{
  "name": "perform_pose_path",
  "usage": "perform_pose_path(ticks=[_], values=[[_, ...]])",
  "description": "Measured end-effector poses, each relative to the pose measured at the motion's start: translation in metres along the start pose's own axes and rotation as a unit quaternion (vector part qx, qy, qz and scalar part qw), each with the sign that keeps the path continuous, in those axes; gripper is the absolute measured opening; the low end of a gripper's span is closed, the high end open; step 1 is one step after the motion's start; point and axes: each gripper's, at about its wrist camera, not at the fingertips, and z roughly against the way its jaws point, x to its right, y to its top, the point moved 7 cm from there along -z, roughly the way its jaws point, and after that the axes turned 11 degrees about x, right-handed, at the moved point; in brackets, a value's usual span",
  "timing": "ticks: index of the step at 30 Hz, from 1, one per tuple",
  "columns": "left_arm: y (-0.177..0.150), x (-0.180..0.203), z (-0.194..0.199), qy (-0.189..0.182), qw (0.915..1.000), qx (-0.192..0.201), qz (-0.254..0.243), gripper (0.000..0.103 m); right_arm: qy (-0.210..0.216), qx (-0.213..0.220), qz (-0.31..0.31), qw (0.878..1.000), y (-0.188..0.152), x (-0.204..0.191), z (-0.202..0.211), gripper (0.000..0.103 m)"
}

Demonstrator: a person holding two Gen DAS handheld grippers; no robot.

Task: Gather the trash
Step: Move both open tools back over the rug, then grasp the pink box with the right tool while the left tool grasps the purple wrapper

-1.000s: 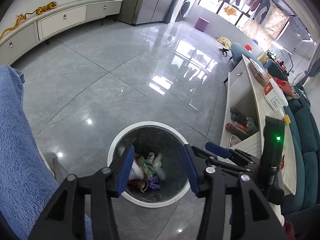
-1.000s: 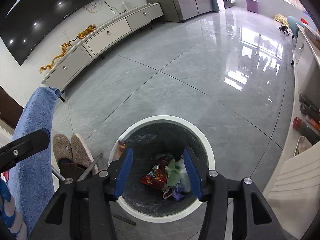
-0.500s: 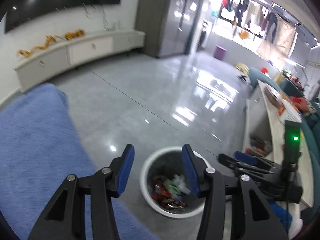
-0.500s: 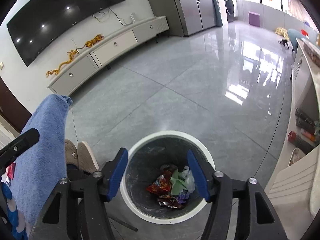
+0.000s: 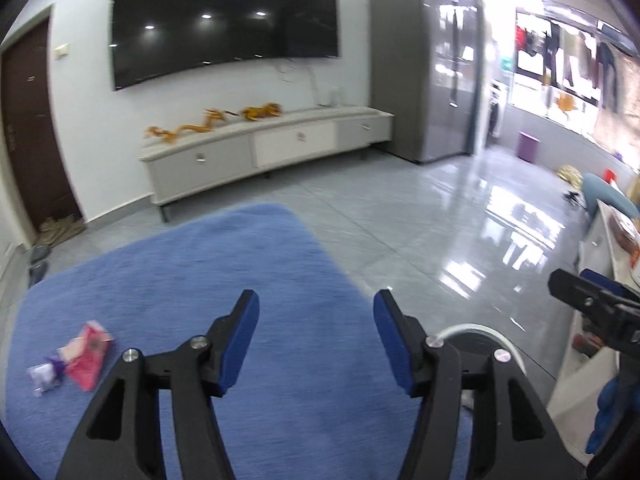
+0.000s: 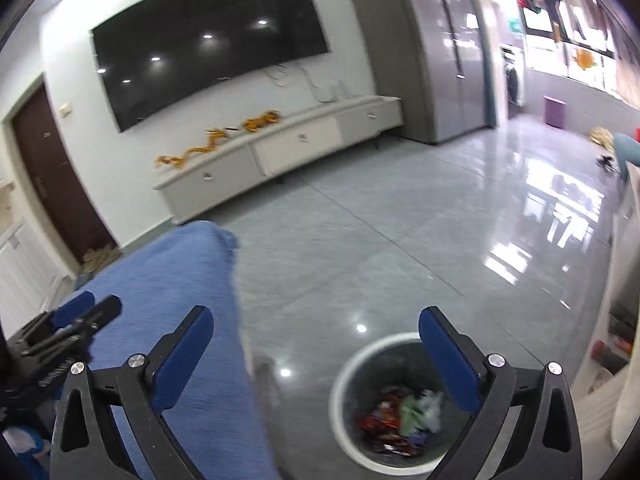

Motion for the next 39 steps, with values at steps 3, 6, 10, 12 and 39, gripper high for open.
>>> perform_pose_path(ticks=[3, 6, 10, 12, 39], values=[[-0.002, -0.034, 0.012, 0.027, 0.9995, 0.011, 0.01, 0.058, 0.027, 0.003, 0.012, 1.0, -0.001, -0.036, -0.003, 0.103], [-0.007, -0.077, 0.023, 0.059, 0.9978, 0.017, 0.025, 0.058, 0.055, 0.002, 0.023, 0.998, -0.003, -0.072, -0.008, 0.103], [-0.017, -0.133, 0.041, 0.097, 0.9939, 0.028, 0.044, 0.058, 0.096, -0.006, 0.034, 0.995, -0.01, -0.118, -0.014, 0.103], [-0.021, -0.16, 0.047, 0.113, 0.9918, 0.032, 0.05, 0.058, 0.116, -0.01, 0.041, 0.992, -0.012, -0.141, -0.018, 0.103], [-0.101, -0.321, 0.049, 0.042, 0.9937, -0.062, 0.084, 0.058, 0.251, -0.236, 0.021, 0.939, -0.121, -0.367, -0.117, 0.093]])
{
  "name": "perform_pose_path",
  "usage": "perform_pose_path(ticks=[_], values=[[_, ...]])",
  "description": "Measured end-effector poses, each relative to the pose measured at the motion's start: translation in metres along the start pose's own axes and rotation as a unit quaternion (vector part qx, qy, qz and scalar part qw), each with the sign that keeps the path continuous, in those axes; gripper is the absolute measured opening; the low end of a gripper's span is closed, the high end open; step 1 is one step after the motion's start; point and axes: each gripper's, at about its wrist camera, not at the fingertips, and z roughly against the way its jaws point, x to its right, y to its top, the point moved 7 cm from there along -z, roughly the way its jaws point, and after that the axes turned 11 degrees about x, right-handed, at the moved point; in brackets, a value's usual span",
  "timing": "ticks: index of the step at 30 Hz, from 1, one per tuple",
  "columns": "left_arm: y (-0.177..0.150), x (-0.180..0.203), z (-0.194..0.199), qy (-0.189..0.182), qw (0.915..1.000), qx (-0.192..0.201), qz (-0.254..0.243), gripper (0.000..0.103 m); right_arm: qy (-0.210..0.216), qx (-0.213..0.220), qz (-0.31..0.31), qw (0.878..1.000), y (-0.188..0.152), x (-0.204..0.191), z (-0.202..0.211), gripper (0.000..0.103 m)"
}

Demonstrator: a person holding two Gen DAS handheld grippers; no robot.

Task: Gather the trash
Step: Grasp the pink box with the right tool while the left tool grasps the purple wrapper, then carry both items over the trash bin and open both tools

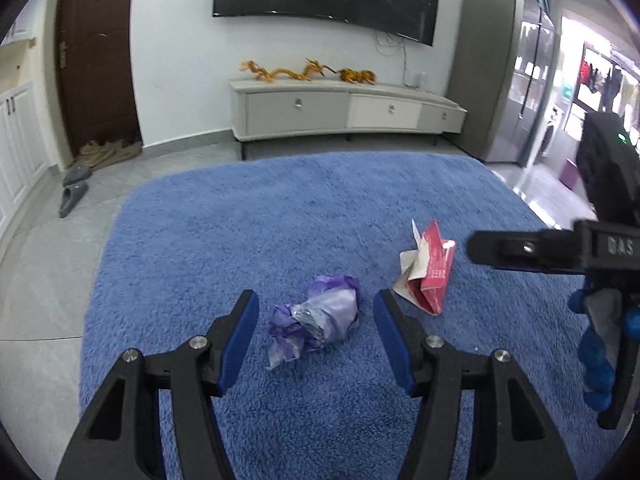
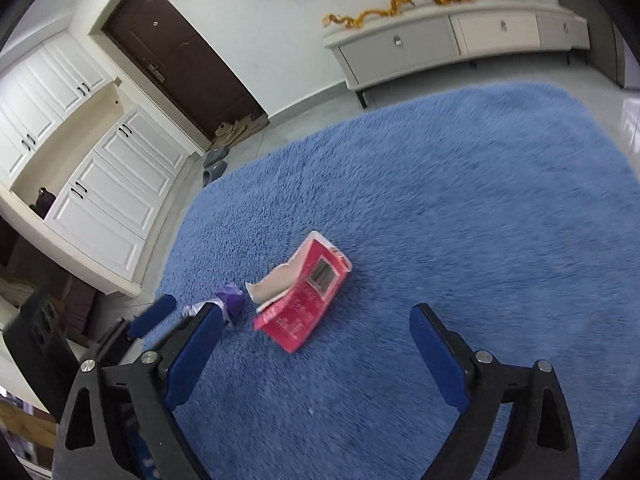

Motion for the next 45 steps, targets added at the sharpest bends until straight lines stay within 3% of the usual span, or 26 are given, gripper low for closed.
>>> perform_pose_path(ticks=[7, 12, 13, 18, 28, 34, 45], values=[[-0.006, -0.002, -0.013, -0.023, 0.9995, -0.022, 0.001, 0.057, 0.001, -0.019, -0.016, 1.0, 0.003, -0.008, -0.024, 0.085], [-0.011, -0.003, -0.02, -0.036, 0.9985, -0.04, 0.005, 0.047, -0.015, -0.021, -0.007, 1.0, 0.008, -0.015, -0.036, 0.07], [-0.011, -0.003, -0.02, -0.036, 0.9985, -0.04, 0.005, 0.047, -0.018, -0.02, -0.003, 1.0, 0.009, -0.016, -0.037, 0.061], [-0.011, 0.005, -0.016, -0.027, 0.999, -0.035, -0.008, 0.042, -0.007, -0.015, 0.0, 1.0, 0.009, -0.018, -0.037, 0.052], [-0.009, 0.036, 0.011, -0.022, 0.9993, -0.016, -0.026, 0.038, 0.02, 0.02, 0.015, 0.999, -0.004, 0.0, 0.024, 0.047], [-0.002, 0.074, 0.029, -0.034, 0.9984, -0.001, -0.045, 0.035, 0.005, 0.052, 0.034, 0.998, -0.008, 0.021, 0.073, 0.046], [0.016, 0.186, 0.039, -0.126, 0.9893, 0.014, -0.072, 0.033, -0.076, 0.12, 0.02, 0.99, -0.016, 0.101, 0.173, 0.045]])
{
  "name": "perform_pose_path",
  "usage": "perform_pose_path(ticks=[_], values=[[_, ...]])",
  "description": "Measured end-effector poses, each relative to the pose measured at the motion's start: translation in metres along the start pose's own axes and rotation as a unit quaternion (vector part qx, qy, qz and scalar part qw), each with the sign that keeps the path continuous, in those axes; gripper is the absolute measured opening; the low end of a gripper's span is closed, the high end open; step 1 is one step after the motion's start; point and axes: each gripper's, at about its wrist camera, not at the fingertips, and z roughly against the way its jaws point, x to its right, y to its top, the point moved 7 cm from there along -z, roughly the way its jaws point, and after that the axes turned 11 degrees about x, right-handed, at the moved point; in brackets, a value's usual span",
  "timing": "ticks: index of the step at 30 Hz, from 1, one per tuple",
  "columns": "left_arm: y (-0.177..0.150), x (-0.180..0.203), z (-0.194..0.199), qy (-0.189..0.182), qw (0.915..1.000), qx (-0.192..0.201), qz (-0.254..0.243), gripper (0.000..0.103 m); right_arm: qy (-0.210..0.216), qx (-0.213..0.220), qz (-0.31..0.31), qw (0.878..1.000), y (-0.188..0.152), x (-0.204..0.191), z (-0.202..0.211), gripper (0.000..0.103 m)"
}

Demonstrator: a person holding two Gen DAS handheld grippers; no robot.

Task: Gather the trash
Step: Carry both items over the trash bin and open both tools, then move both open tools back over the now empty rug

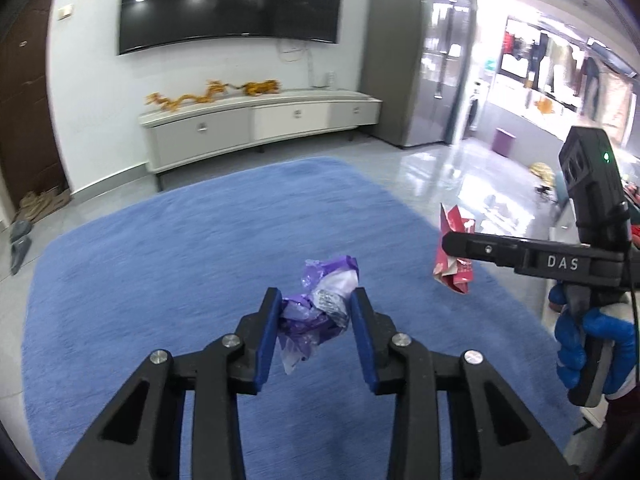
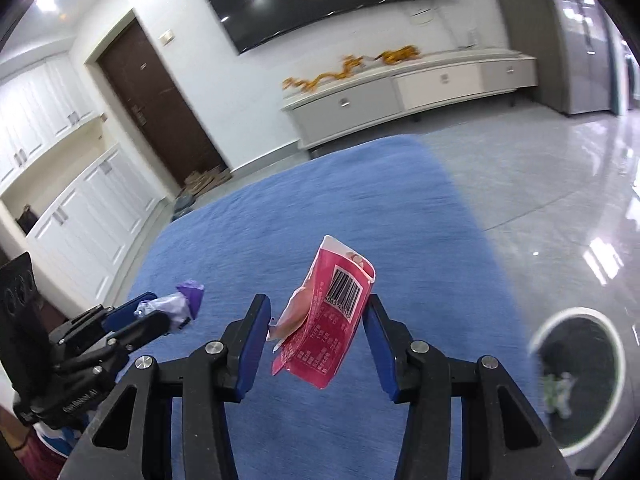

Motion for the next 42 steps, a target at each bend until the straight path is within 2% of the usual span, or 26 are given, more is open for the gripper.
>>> perform_pose_path(ticks=[5, 11, 16, 22, 26, 28, 29, 30, 31, 34, 39, 42], values=[[0.019, 0.07, -0.036, -0.058, 0.998, -0.009, -0.026, 0.033, -0.061, 0.034, -0.026, 0.997, 0.01, 0.071, 0.046, 0.045], [0.039, 0.164, -0.098, -0.125, 0.99, -0.033, -0.056, 0.033, -0.146, 0.049, -0.058, 0.986, 0.009, 0.168, 0.09, 0.045], [0.043, 0.223, -0.144, -0.158, 0.9838, -0.062, -0.058, 0.033, -0.199, 0.038, -0.097, 0.974, -0.007, 0.236, 0.105, 0.045], [0.028, 0.277, -0.189, -0.176, 0.9771, -0.104, -0.058, 0.033, -0.223, 0.013, -0.132, 0.966, -0.031, 0.288, 0.1, 0.048], [0.016, 0.298, -0.21, -0.184, 0.9731, -0.127, -0.055, 0.035, -0.232, 0.005, -0.154, 0.961, -0.045, 0.314, 0.1, 0.054], [0.009, 0.311, -0.22, -0.191, 0.97, -0.142, -0.049, 0.037, -0.234, 0.002, -0.16, 0.959, -0.051, 0.322, 0.099, 0.064], [0.006, 0.315, -0.225, -0.195, 0.9683, -0.15, -0.043, 0.043, -0.239, 0.0, -0.162, 0.958, -0.053, 0.327, 0.1, 0.069], [0.005, 0.318, -0.227, -0.197, 0.9676, -0.153, -0.039, 0.05, -0.24, 0.0, -0.164, 0.957, -0.053, 0.332, 0.1, 0.069], [0.004, 0.32, -0.228, -0.198, 0.9675, -0.153, -0.037, 0.052, -0.241, 0.0, -0.167, 0.956, -0.055, 0.335, 0.101, 0.07], [-0.001, 0.322, -0.23, -0.197, 0.9668, -0.159, -0.031, 0.053, -0.245, 0.0, -0.172, 0.954, -0.058, 0.338, 0.106, 0.07], [-0.001, 0.311, -0.215, -0.168, 0.9751, -0.138, -0.043, 0.053, -0.253, 0.006, -0.164, 0.953, -0.054, 0.332, 0.111, 0.07], [0.004, 0.294, -0.202, -0.13, 0.9835, -0.114, -0.052, 0.053, -0.254, 0.01, -0.142, 0.957, -0.045, 0.318, 0.11, 0.07]])
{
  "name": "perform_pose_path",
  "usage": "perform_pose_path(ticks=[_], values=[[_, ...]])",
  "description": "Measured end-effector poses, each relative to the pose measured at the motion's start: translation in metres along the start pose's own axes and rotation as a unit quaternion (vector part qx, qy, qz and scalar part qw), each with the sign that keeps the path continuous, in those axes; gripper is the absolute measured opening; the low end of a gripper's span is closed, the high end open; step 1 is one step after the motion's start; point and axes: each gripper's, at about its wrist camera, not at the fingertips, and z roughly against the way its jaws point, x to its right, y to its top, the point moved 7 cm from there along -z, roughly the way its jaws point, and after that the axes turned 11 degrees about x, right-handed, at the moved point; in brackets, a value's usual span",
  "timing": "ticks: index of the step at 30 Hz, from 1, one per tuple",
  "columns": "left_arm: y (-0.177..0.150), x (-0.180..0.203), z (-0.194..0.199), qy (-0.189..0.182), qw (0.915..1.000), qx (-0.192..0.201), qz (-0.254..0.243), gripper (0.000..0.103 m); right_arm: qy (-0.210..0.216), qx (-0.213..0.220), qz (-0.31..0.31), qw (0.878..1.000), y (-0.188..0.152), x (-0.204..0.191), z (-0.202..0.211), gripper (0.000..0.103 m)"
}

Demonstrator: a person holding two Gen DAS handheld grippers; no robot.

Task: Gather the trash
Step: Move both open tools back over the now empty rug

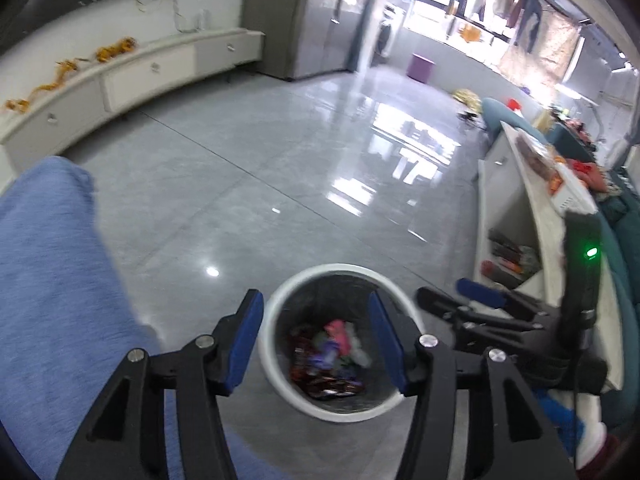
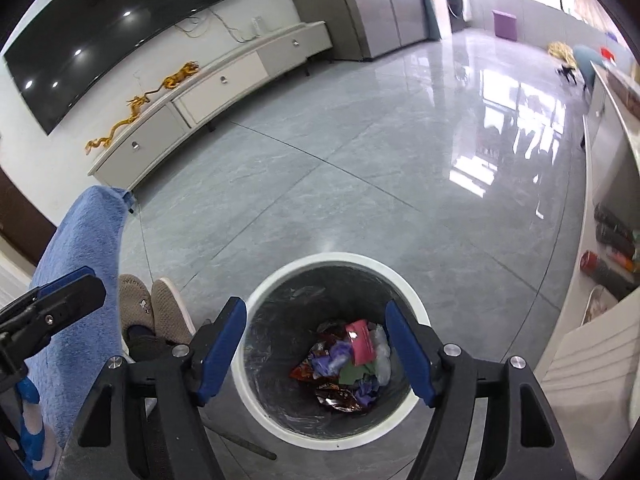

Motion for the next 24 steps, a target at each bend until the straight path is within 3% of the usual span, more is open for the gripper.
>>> perform_pose_path(ticks=[6, 14, 18, 24], values=[[0.0, -0.052, 0.057, 0.083, 0.9953, 0.05, 0.005, 0.065, 0.019, 0.028, 0.053, 0.998, 0.013, -0.05, 0.016, 0.074], [-0.022, -0.122, 0.14, 0.194, 0.9764, 0.093, 0.023, 0.07, 0.052, 0.06, 0.131, 0.988, 0.006, -0.134, 0.046, 0.083], [-0.038, -0.141, 0.171, 0.224, 0.9684, 0.104, 0.033, 0.07, 0.066, 0.072, 0.154, 0.983, -0.004, -0.169, 0.061, 0.085], [-0.056, -0.156, 0.203, 0.252, 0.9596, 0.115, 0.052, 0.071, 0.08, 0.083, 0.181, 0.977, -0.02, -0.207, 0.075, 0.097]])
